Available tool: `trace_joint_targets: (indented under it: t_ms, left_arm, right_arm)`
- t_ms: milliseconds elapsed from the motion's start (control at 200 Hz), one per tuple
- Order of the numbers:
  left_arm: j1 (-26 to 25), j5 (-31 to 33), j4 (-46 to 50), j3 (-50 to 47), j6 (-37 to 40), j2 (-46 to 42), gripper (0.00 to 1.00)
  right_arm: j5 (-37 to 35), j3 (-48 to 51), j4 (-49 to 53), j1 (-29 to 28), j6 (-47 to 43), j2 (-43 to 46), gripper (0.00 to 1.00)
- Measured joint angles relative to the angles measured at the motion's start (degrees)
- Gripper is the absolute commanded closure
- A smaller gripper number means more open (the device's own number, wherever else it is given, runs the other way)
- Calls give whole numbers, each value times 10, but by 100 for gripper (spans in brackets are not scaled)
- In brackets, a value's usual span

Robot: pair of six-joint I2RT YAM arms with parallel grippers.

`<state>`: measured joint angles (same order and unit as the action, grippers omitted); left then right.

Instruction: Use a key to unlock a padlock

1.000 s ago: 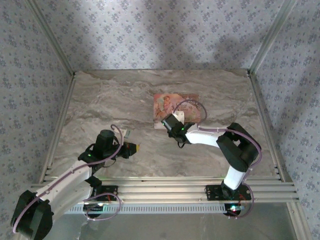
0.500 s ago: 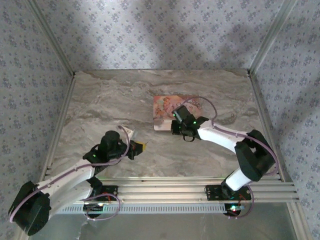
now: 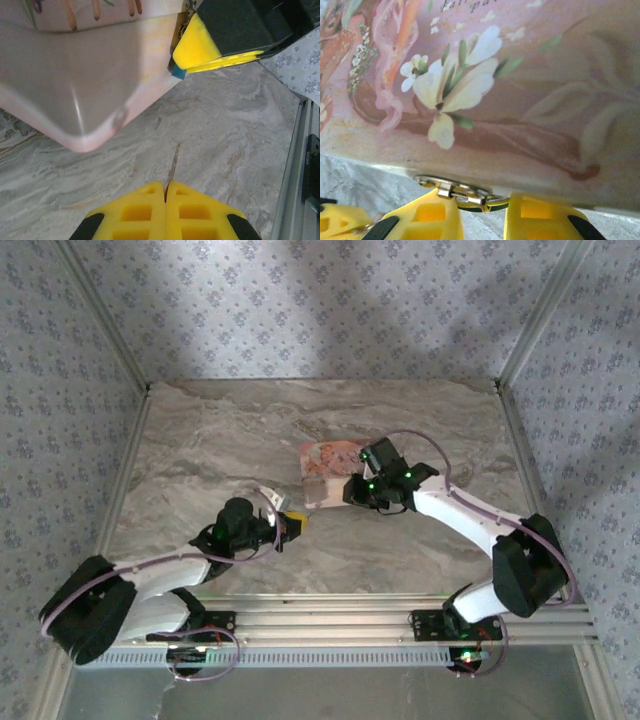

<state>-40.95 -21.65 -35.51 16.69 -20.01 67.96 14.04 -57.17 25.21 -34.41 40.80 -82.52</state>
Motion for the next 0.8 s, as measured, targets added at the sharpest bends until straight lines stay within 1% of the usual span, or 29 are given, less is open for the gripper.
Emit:
trace_joint_targets:
  t_ms: [110,235,450,799]
  left_arm:
    - [-1,-11,-59,2,-2,50,100]
    - [-10,-18,-97,14,-1,92,100]
    - [-28,-26,-135,65,0,142,100]
    - [-31,-32,-169,88,-15,197,100]
  right_arm:
    - [26,0,2,12,16,5,100]
    - [55,0,3,23,36,9,100]
    - [84,0,3,31,69,16,100]
    - [92,0,-3,31,100,16,100]
